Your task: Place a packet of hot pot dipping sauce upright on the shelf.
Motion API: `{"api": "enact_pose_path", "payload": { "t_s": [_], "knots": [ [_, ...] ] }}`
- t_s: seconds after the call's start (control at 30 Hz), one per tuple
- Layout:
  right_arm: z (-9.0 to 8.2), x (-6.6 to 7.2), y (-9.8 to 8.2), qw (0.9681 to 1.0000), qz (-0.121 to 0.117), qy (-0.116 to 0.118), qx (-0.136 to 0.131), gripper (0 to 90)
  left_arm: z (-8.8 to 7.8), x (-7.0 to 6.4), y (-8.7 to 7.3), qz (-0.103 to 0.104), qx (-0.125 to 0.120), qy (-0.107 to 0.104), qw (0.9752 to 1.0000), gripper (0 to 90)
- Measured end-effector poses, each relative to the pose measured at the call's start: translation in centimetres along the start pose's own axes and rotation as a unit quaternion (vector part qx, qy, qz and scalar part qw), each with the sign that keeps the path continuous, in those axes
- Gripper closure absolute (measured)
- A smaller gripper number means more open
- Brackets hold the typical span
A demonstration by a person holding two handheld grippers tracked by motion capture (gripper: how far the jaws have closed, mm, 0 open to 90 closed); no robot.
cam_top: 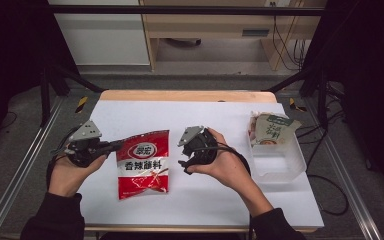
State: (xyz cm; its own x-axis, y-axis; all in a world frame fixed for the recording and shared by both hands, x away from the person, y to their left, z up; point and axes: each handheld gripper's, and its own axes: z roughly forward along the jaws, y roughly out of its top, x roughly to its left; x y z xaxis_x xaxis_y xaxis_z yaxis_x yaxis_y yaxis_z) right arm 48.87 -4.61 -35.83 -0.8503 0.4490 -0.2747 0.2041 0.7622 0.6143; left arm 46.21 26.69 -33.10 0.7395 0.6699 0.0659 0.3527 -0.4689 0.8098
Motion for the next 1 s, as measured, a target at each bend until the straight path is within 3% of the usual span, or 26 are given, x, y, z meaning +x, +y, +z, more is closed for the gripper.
{"api": "enact_pose_path", "payload": {
  "t_s": [0.27, 0.37, 0.63, 0.7, 1.0],
  "knots": [
    [-0.3, -0.8, 1.2, 0.9999, -0.014, 0.003, 0.000, 21.8, 0.0, -0.6, 1.0, 0.020, 0.004, -0.008, 0.9998, 90.0],
    [-0.4, -0.9, 1.6, 0.9997, -0.022, 0.010, 0.001, 25.0, 0.1, -0.6, 1.1, 0.021, -0.001, -0.020, 0.9996, 90.0],
    [-0.4, -1.0, 2.4, 0.9993, -0.033, 0.015, 0.008, 27.6, 0.0, -0.7, 1.4, 0.027, 0.001, -0.024, 0.9993, 90.0],
    [-0.4, -1.0, 2.7, 0.9991, -0.040, 0.016, 0.004, 33.1, 0.0, -0.7, 1.5, 0.030, 0.002, -0.025, 0.9992, 90.0],
    [-0.2, -1.1, 3.7, 0.9986, -0.045, 0.024, 0.010, 31.4, 0.1, -1.2, 2.1, 0.038, -0.001, -0.029, 0.9988, 90.0]
  ]
}}
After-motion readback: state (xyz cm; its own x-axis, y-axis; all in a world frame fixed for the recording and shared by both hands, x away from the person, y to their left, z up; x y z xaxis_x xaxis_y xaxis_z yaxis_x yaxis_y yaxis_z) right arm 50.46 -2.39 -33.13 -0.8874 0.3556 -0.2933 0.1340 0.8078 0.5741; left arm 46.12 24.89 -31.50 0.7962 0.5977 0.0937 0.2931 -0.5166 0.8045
